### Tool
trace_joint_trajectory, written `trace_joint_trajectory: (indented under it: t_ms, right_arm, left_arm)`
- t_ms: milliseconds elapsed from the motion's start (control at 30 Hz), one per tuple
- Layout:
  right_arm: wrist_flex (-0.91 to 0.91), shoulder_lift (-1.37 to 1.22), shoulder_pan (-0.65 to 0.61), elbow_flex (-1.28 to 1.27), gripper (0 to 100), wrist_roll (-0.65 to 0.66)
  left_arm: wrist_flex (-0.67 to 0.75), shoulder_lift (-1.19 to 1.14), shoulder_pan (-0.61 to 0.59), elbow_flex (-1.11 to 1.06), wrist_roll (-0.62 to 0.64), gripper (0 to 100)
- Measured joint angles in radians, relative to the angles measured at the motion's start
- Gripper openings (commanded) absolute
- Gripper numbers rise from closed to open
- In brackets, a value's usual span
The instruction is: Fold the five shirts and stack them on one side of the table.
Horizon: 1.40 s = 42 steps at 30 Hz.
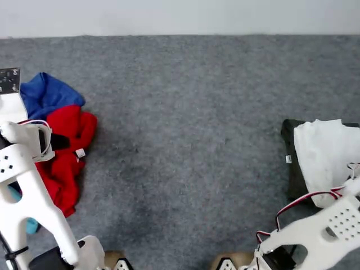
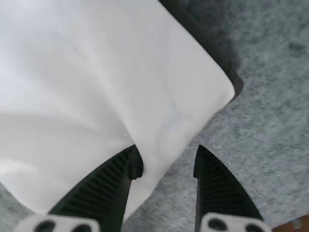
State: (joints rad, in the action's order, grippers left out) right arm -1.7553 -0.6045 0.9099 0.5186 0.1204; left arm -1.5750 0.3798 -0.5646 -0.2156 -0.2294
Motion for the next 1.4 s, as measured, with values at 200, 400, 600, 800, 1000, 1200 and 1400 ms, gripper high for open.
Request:
trace_joint_trajectory:
  t_ms: [200,400,600,800,1000,1200,1400]
  right_arm:
    - [0.000,0.187,-0.021,-0.143,18.0,0.091]
    - [0.000,0.422,-0.167,-0.192,18.0,0.072]
    - [0.005,0.391,-0.311,-0.192,17.8,-0.011]
    - [0.061,0.195,-0.379,-0.192,17.9,-0.044]
    - [0.140,0.035,-0.485,-0.193,17.8,-0.069]
    - [0.149,-0.005,-0.514,-0.189,17.7,-0.072]
    - [0.094,0.049,-0.542,-0.190,18.0,-0.072]
  left_arm:
    - [0.000,0.000,0.000,0.000,0.000,31]
    - [0.000,0.000,0.000,0.000,0.000,31]
    - [0.000,0.000,0.000,0.000,0.000,31]
    - [0.000,0.000,0.000,0.000,0.000,31]
    - [0.000,0.000,0.000,0.000,0.000,31]
    - [0.000,0.000,0.000,-0.015,0.000,31]
    - [0.000,0.000,0.000,-0.044,0.000,31]
